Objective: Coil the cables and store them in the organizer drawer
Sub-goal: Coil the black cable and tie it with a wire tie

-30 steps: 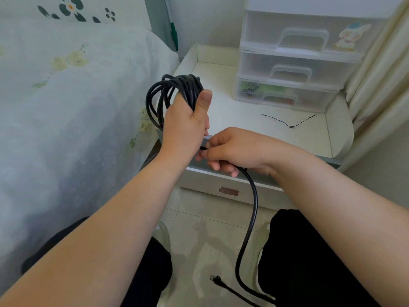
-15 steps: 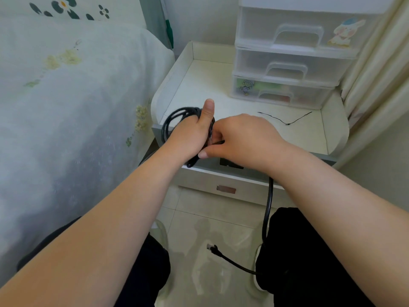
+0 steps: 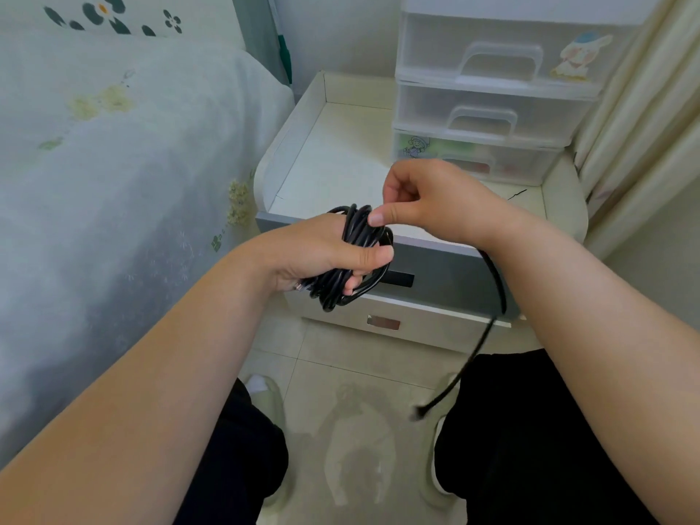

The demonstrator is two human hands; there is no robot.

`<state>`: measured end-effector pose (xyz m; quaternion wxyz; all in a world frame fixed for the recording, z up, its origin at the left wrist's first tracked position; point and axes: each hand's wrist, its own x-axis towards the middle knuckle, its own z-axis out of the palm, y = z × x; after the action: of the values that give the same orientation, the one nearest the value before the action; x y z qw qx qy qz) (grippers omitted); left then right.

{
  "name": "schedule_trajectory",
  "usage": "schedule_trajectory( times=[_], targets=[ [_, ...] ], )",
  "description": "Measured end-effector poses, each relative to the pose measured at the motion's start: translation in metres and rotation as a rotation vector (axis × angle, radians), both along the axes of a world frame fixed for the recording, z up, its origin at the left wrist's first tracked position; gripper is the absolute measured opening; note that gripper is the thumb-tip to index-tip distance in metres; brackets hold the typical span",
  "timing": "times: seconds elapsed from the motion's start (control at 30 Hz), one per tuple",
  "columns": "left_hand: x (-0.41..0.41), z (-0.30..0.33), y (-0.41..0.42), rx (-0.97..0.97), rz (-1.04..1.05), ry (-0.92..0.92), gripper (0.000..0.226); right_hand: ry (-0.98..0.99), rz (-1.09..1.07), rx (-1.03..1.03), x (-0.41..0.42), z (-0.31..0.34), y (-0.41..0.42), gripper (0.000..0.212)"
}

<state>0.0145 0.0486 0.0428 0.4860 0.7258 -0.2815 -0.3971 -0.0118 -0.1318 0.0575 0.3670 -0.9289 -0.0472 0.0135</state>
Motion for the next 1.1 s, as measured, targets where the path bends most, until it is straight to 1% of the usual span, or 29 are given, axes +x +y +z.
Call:
schedule_trajectory(
  times=[0.07,0.17,0.23,0.3,0.37,0.5,0.6,0.67,0.73,0.8,0.87,0.93,1.0,1.03,1.1],
  targets=[
    [-0.001,-0.001,-0.001,0.015,0.008,0.014,0.032,-0.004,-0.001,0.019,0.002,-0.002,-0.002,0.032],
    [-0.003,0.000,-0.002,0.016,0.066,0.014,0.031,-0.011,0.013,0.073,0.004,-0.005,-0.003,0.028],
    [-0.003,-0.001,-0.001,-0.021,0.090,0.000,0.033,-0.027,0.005,0.104,0.006,-0.005,-0.006,0.025],
    [0.000,-0.002,0.001,-0.081,0.112,0.033,0.039,-0.057,-0.032,0.133,0.007,-0.004,-0.009,0.026],
    [0.003,-0.001,0.005,-0.172,0.117,0.120,0.040,-0.066,-0.068,0.193,0.008,-0.004,-0.014,0.028],
    [0.004,0.005,0.010,-0.328,0.082,0.292,0.039,-0.009,-0.009,0.462,0.010,-0.010,-0.021,0.033],
    [0.004,0.006,0.012,-0.430,0.029,0.416,0.041,0.002,0.034,0.539,0.013,-0.013,-0.022,0.037],
    [0.006,0.007,0.013,-0.553,-0.013,0.552,0.043,-0.006,0.037,0.610,0.014,-0.016,-0.022,0.038],
    [0.010,0.010,0.016,-0.701,-0.045,0.697,0.043,0.015,0.027,0.758,0.015,-0.019,-0.018,0.033],
    [0.014,0.014,0.018,-0.822,-0.016,0.787,0.043,0.062,0.008,0.913,0.016,-0.025,-0.009,0.029],
    [0.015,0.018,0.019,-0.912,0.081,0.858,0.048,0.094,-0.033,0.980,0.018,-0.033,0.003,0.027],
    [0.015,0.019,0.017,-0.969,0.205,0.882,0.050,0.103,-0.068,0.947,0.018,-0.040,0.015,0.027],
    [0.016,0.020,0.014,-1.024,0.328,0.889,0.051,0.077,-0.088,0.867,0.017,-0.045,0.025,0.021],
    [0.017,0.020,0.014,-1.047,0.399,0.887,0.052,0.051,-0.095,0.809,0.016,-0.046,0.028,0.017],
    [0.021,0.021,0.014,-1.090,0.540,0.886,0.051,-0.007,-0.100,0.642,0.017,-0.048,0.035,0.015]
  ],
)
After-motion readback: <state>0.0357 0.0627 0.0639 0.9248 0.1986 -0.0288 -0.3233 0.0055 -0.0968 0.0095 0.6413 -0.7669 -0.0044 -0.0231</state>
